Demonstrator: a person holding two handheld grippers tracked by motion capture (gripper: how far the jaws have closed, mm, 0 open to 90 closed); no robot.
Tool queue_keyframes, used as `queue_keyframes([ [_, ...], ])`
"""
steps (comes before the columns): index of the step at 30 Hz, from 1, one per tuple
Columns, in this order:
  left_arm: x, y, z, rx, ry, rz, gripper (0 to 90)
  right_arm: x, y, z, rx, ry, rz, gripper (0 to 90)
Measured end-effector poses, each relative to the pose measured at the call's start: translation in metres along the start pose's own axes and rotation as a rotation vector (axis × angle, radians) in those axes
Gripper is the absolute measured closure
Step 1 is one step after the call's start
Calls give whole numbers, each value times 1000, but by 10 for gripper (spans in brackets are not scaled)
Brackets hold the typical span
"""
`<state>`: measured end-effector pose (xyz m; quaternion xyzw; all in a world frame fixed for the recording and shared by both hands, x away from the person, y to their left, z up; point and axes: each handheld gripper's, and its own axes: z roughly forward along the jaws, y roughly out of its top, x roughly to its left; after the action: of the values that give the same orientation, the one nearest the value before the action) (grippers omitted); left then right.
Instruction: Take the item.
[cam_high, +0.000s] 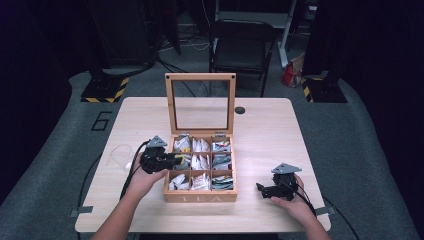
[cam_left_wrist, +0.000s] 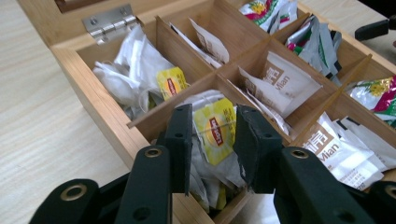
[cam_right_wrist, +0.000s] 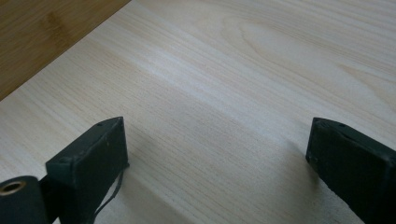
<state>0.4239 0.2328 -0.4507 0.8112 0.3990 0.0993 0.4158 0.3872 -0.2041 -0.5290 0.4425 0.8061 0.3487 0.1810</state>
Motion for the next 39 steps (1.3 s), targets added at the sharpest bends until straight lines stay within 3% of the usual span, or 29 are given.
queue_keyframes([
  [7,-2,-1,-1,-6,-26,-7,764,0,0,0,0,-1,0,47],
  [9,-3,-1,-4,1,-31,15,792,0,0,0,0,0,0,47],
  [17,-7,1,-10,-11,-34,36,867,0,0,0,1,0,-1,46],
  [24,-10,6,-17,-44,-22,65,882,0,0,0,1,1,-1,46],
  [39,-10,18,-30,-67,-9,71,881,0,0,0,1,1,-1,46],
])
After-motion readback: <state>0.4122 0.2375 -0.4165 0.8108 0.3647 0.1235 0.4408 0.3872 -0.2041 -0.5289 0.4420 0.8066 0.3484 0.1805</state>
